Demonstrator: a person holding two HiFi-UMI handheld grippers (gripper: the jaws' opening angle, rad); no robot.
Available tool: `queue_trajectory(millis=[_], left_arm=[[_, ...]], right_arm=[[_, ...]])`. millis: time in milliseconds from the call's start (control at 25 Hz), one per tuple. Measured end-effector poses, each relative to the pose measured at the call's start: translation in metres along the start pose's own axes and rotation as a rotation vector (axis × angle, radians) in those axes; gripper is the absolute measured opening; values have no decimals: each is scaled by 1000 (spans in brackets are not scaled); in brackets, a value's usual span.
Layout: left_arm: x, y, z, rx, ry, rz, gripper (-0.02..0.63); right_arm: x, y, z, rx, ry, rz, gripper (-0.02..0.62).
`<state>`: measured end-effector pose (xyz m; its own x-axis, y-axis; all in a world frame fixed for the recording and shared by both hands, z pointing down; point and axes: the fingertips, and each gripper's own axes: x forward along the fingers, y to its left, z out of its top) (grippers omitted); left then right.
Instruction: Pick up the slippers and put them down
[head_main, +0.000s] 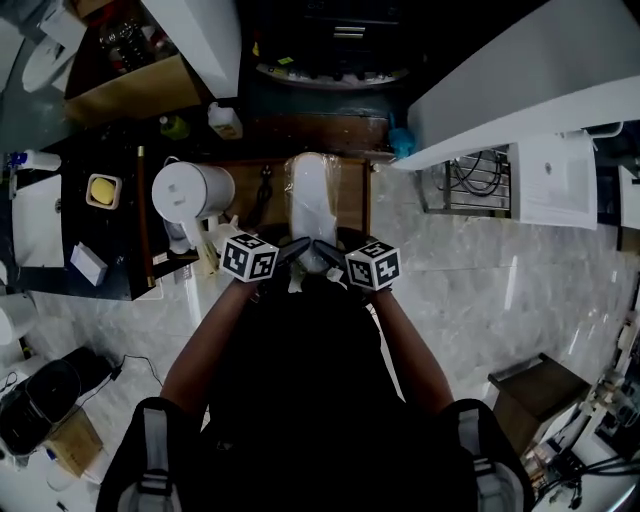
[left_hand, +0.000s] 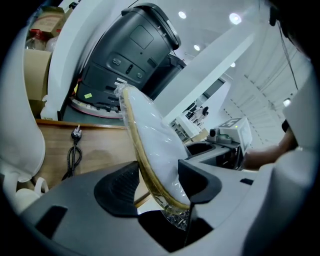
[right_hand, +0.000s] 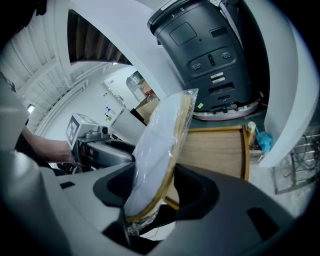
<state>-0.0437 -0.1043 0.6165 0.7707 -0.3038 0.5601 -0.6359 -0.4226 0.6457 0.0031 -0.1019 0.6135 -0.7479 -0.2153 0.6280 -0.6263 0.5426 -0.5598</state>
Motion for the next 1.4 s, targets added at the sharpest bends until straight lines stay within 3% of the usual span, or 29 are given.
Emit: queue_trajectory(millis=[360, 960, 1400], left_arm=[[-10, -21, 4, 3, -27, 5, 250], [-30, -46, 13, 42, -80, 31, 250], [-45, -93, 23, 68, -197, 29, 250]], right_arm=[[-18, 11, 3, 17, -30, 41, 236], [-41, 32, 15, -56, -86, 72, 236], [-82, 49, 17, -162, -135, 90, 235]])
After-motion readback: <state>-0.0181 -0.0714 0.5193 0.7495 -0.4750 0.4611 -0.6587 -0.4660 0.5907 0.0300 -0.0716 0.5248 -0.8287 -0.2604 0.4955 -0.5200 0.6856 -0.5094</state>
